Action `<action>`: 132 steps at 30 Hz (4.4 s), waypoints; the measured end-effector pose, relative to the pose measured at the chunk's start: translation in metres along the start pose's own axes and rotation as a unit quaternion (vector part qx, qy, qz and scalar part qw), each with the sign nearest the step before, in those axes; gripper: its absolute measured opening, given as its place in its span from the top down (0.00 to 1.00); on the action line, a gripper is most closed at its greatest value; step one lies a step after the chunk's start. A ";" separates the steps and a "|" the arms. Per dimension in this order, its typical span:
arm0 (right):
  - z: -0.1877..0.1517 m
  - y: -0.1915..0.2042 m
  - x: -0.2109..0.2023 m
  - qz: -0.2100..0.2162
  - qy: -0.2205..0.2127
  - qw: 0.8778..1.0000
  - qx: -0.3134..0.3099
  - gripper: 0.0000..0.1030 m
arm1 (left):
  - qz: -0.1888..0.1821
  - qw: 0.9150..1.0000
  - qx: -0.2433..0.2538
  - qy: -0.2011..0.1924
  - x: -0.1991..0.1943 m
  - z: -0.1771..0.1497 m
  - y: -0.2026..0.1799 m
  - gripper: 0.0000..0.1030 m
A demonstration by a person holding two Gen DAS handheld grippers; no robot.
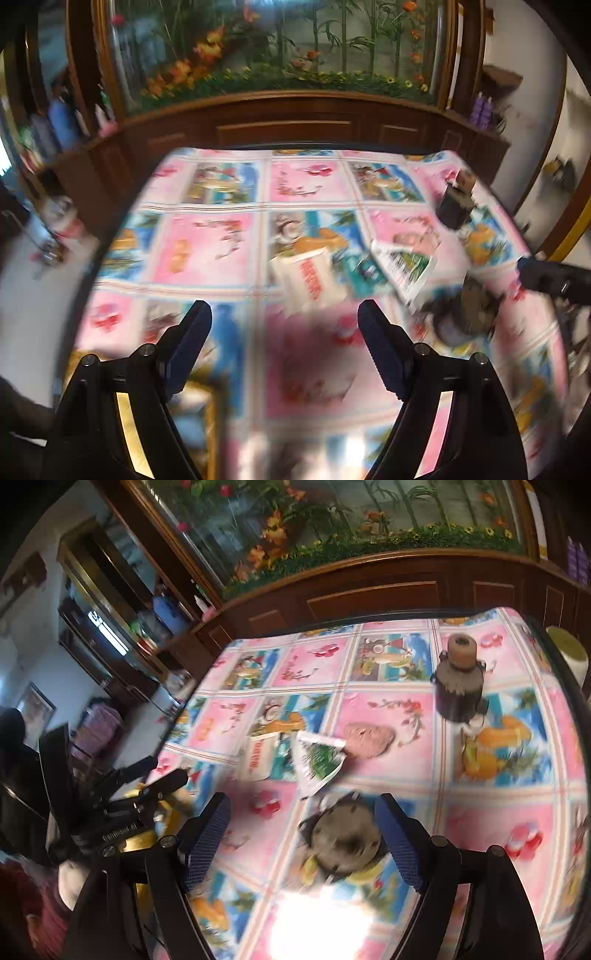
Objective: Organize soft objects
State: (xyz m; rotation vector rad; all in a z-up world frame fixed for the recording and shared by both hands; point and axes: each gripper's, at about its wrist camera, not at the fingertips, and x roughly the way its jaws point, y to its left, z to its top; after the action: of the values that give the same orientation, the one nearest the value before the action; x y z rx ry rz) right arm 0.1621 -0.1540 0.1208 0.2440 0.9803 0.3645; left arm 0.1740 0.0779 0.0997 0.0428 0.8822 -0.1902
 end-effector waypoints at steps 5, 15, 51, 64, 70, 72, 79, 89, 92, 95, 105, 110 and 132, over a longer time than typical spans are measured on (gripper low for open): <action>0.034 0.005 0.046 -0.050 0.081 0.994 -0.060 0.21 | -0.062 0.997 -0.023 0.050 0.067 0.030 -0.004 0.21; 0.043 0.021 0.106 -0.028 0.166 0.970 -0.174 0.21 | -0.060 0.992 0.006 0.111 0.149 0.043 -0.025 0.21; -0.090 0.046 0.031 0.011 0.135 0.988 -0.080 0.26 | -0.037 0.994 0.043 0.094 -0.057 -0.164 -0.053 0.29; -0.094 0.066 0.094 -0.051 0.137 0.985 -0.093 0.35 | -0.003 0.996 0.039 0.086 -0.030 -0.181 -0.056 0.14; -0.100 0.070 0.088 -0.029 0.130 0.987 -0.089 0.55 | -0.023 0.997 0.038 0.068 -0.041 -0.182 -0.057 0.49; -0.101 0.067 0.082 -0.023 0.125 0.989 -0.078 0.63 | -0.036 0.997 0.027 0.068 -0.043 -0.182 -0.053 0.51; -0.102 0.063 0.055 -0.010 0.102 0.993 -0.062 0.67 | -0.058 0.997 0.005 0.043 -0.071 -0.185 -0.044 0.51; -0.111 0.085 0.013 0.003 0.070 0.995 -0.075 0.67 | -0.068 0.997 -0.028 -0.002 -0.119 -0.189 -0.025 0.51; -0.112 0.100 0.006 0.011 0.064 0.994 -0.086 0.67 | -0.058 0.997 -0.051 -0.025 -0.139 -0.189 -0.005 0.51; -0.113 0.118 0.002 0.022 0.057 0.993 -0.096 0.67 | -0.038 0.996 -0.076 -0.042 -0.153 -0.190 0.021 0.51; -0.116 0.196 0.011 0.076 0.064 0.986 -0.137 0.67 | 0.038 0.985 -0.158 -0.050 -0.167 -0.219 0.111 0.50; -0.116 0.244 0.034 0.102 0.081 0.979 -0.154 0.67 | 0.065 0.983 -0.165 -0.039 -0.161 -0.233 0.127 0.49; -0.121 0.326 0.137 0.093 0.129 0.972 -0.174 0.60 | 0.116 0.978 -0.168 -0.043 -0.163 -0.244 0.147 0.21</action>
State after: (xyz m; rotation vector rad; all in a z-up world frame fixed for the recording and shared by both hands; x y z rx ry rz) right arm 0.0678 0.2041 0.0693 -0.0325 1.1322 0.7459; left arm -0.0867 0.2745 0.0640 -0.1757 0.8057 0.1755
